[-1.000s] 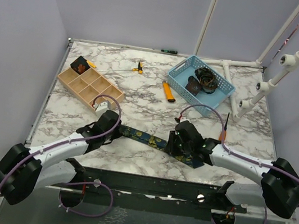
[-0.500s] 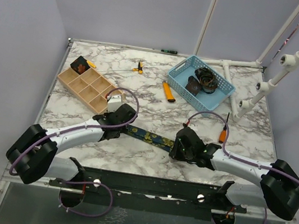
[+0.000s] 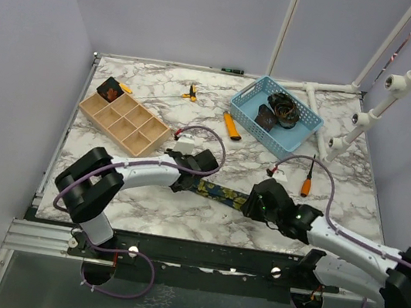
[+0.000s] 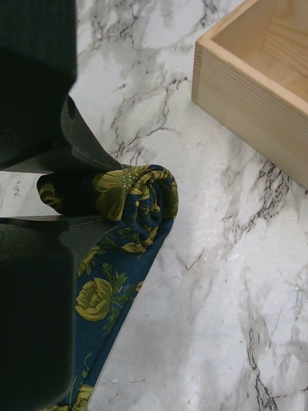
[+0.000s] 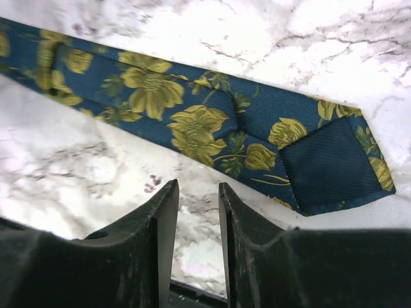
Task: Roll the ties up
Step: Roll the tie at the center of the board.
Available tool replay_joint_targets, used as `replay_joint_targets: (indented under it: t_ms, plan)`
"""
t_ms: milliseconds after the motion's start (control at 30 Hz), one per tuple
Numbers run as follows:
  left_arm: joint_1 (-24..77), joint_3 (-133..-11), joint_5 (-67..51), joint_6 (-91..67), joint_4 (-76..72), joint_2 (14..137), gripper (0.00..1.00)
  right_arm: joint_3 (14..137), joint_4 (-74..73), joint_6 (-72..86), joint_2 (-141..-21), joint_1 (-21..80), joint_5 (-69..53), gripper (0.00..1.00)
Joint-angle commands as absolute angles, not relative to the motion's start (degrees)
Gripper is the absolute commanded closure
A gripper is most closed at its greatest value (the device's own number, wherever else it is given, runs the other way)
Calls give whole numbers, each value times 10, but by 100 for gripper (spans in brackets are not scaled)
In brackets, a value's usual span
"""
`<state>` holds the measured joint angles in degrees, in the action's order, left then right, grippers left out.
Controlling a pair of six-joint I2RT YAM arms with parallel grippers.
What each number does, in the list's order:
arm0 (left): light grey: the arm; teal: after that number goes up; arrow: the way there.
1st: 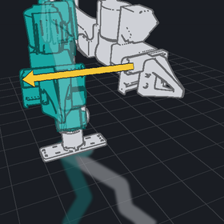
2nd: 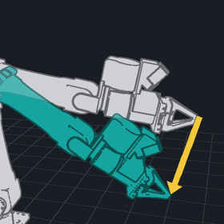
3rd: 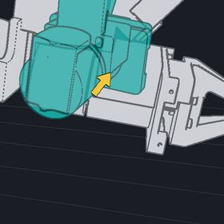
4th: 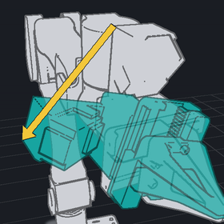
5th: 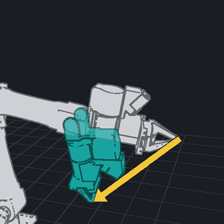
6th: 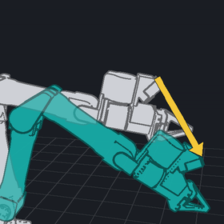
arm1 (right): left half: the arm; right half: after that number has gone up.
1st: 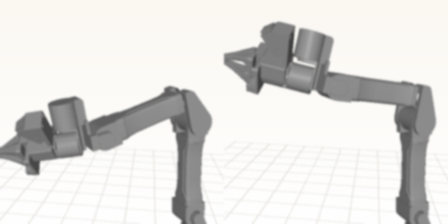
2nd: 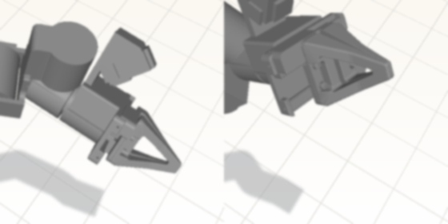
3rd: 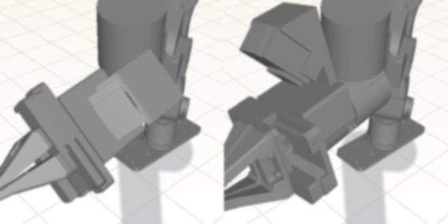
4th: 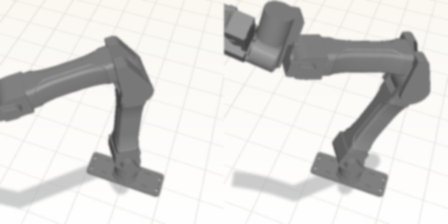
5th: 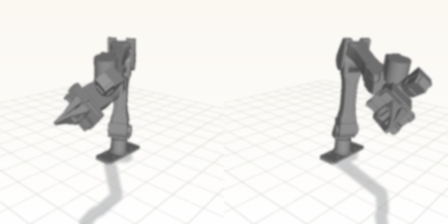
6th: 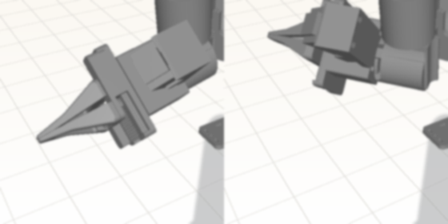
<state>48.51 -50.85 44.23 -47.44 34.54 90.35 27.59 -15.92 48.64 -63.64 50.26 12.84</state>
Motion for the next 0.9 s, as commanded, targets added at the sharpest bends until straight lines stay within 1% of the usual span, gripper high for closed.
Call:
replay_joint_targets:
  t_ms: [0, 267, 433, 633, 667, 700, 800, 867]
  plan:
    - [511, -561, 519, -524, 473, 973, 100, 252, -200, 489, -534, 503, 119, 63]
    - [552, -648, 564, -587, 570, 1067, 100, 221, -234, 468, -377, 502, 26, 62]
    - [592, -711, 585, -618, 627, 1136, 100, 215, -248, 465, -325, 502, 3, 62]
    - [621, -745, 564, -613, 622, 1194, 100, 217, -271, 470, -275, 502, -25, 63]
    - [623, -746, 557, -606, 613, 1199, 99, 218, -274, 472, -269, 503, -24, 62]
    - [626, -746, 549, -598, 603, 1203, 95, 218, -276, 474, -263, 503, -24, 62]
    - [636, -747, 525, -580, 574, 1204, 77, 218, -277, 475, -253, 502, -28, 62]
    - [640, -743, 505, -567, 554, 1196, 70, 220, -280, 472, -252, 502, -31, 62]
